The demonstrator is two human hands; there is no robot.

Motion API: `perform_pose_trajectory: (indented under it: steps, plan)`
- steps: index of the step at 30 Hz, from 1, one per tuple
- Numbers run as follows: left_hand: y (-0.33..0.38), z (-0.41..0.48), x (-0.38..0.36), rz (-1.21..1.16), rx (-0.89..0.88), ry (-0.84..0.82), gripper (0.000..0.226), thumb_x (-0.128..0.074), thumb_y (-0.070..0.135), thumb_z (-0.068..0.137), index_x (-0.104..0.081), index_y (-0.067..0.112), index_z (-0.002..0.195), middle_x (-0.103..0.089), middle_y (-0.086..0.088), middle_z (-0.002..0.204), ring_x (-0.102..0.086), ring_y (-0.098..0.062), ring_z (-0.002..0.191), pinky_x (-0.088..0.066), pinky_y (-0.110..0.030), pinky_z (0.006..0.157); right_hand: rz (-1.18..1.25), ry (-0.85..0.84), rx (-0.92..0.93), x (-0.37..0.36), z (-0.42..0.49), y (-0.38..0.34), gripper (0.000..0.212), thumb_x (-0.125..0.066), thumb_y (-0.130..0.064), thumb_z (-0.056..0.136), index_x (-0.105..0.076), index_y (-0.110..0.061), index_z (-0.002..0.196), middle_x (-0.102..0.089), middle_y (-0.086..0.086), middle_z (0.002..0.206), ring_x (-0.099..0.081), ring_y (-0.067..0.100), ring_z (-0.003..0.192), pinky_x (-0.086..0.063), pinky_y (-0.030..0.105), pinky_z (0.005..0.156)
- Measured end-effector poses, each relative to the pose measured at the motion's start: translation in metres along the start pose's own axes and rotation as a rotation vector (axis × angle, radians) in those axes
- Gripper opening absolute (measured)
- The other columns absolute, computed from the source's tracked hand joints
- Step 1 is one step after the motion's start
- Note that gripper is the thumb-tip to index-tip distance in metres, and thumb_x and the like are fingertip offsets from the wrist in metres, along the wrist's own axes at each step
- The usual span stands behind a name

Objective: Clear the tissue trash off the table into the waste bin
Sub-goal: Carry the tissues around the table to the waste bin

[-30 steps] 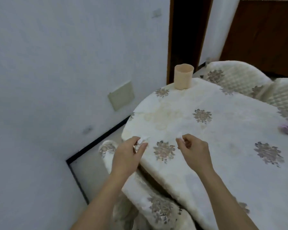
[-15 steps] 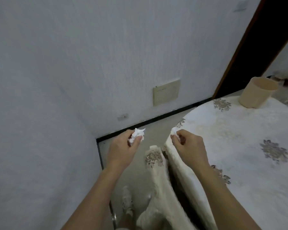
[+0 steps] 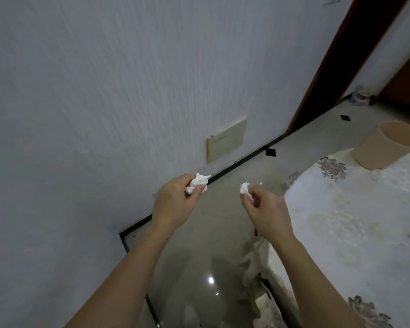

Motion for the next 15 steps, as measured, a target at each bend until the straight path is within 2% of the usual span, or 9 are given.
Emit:
perform_pose_trajectory:
  steps: [2,5,9,15]
  plan:
    - [-0.009,0.023,0.002,0.010,-0.020,-0.010,0.017,-0.063,0.038,0.092,-0.062,0.023,0.085,-0.053,0.011,0.066,-0.050,-0.005,0.063,-0.035,-0.024,0.053,-0.009,-0.009,-0.011,-0.007,0.020,-0.004,0.031,-0.054,-0.041,0.097,-0.051,-0.030,0.068,-0.047,-0.003,0.049,-0.047,0.012,0.046,-0.038,0.032,0.047]
    - [-0.021,0.055,0.005,0.020,-0.044,-0.023,0.017,-0.062,0.039,0.092,-0.064,0.023,0.088,-0.055,0.012,0.067,-0.051,-0.006,0.063,-0.040,-0.030,0.055,-0.053,0.007,-0.015,-0.019,0.052,-0.009,0.035,-0.052,-0.043,0.098,-0.047,-0.032,0.065,-0.044,-0.004,0.047,-0.044,0.010,0.044,-0.035,0.030,0.047]
    - [-0.033,0.093,0.009,0.015,-0.072,-0.038,0.017,-0.062,0.040,0.093,-0.065,0.023,0.091,-0.057,0.011,0.069,-0.052,-0.007,0.062,-0.042,-0.031,0.055,-0.012,-0.012,-0.004,-0.039,0.095,-0.015,0.029,-0.053,-0.042,0.097,-0.058,-0.027,0.073,-0.051,-0.004,0.052,-0.048,0.011,0.049,-0.038,0.034,0.049]
    - [-0.051,0.165,0.011,0.023,-0.089,-0.061,0.018,-0.060,0.041,0.094,-0.065,0.024,0.090,-0.055,0.012,0.067,-0.051,-0.007,0.060,-0.040,-0.028,0.054,0.083,0.030,0.024,-0.056,0.166,-0.029,0.030,-0.056,-0.038,0.097,-0.053,-0.028,0.069,-0.048,-0.008,0.053,-0.046,0.010,0.049,-0.038,0.031,0.049]
Point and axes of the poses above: each hand's wrist, its own z-axis towards the middle knuckle, its own x-axis out of the back of the hand, y = z × x, the point moved 5 cm from there along z, towards the middle knuckle
